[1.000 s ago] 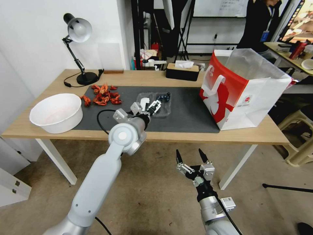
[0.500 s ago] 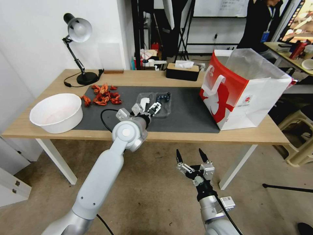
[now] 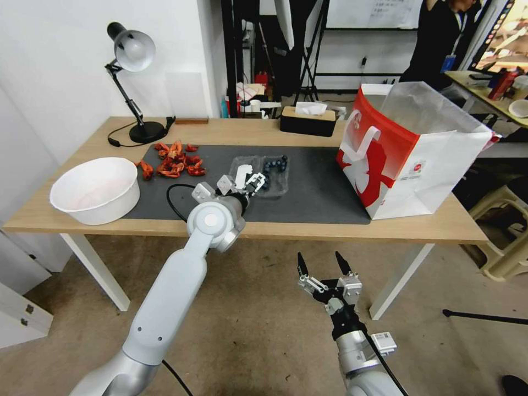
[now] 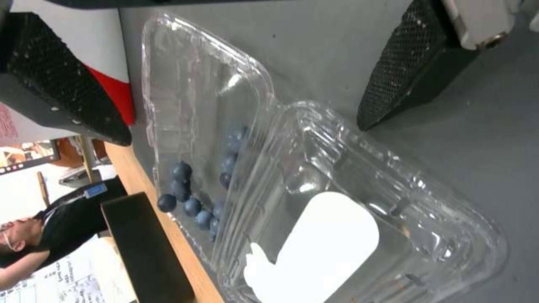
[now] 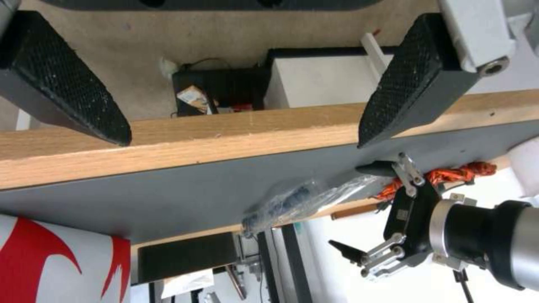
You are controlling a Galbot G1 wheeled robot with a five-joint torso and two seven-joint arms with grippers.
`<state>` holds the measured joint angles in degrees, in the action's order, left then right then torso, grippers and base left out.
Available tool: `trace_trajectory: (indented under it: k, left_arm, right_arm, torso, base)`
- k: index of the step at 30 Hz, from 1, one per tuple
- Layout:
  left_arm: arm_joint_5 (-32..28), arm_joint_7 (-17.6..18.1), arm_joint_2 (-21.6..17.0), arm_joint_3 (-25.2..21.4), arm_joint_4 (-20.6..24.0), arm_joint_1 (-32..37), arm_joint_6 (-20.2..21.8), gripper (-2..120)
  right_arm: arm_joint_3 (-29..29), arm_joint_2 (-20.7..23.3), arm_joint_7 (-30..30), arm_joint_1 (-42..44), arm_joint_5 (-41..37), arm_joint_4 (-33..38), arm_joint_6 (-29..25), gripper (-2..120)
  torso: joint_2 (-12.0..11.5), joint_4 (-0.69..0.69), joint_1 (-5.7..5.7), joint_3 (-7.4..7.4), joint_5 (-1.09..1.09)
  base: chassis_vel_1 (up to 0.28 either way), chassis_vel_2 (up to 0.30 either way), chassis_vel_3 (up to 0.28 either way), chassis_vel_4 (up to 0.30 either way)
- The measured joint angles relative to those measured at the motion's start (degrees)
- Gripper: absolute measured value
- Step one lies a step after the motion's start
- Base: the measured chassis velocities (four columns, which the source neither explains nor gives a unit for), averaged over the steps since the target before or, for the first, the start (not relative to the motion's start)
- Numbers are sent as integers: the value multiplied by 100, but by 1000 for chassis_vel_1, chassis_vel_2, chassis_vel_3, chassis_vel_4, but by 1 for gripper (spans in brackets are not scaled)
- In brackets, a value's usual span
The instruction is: Close the takeout container lid, then place the container into the takeout bag.
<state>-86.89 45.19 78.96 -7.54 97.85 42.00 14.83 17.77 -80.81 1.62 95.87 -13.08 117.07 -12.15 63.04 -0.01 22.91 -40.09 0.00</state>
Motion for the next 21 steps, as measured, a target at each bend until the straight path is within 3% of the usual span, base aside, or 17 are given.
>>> trace_trajectory:
  k: [8, 12, 16, 21]
  left_arm:
    - [-46, -235, 45, -78, -118, 12, -350, 100]
    - [-61, -561, 43, -103, 0, 115, -563, 100]
    - [20, -1240, 40, -140, 170, 281, -844, 100]
    - [215, -1577, 20, -117, 215, 371, -937, 100]
  right_arm:
    - [-6, -39, -3, 31, 45, -48, -31, 100]
    - [-26, -64, -8, 38, 67, -73, -40, 100]
    - [-38, -72, -10, 64, 87, -84, -43, 100]
    - [-53, -78, -10, 93, 113, -84, -47, 100]
  torso:
    - [-1, 1, 1, -2, 0]
    - [-1, 2, 0, -2, 0]
    - [-1, 2, 1, -2, 0]
    - [-1, 2, 1, -2, 0]
  base:
    - [0, 0, 0, 0]
    - [0, 0, 0, 0]
    - [0, 0, 0, 0]
    - [0, 0, 0, 0]
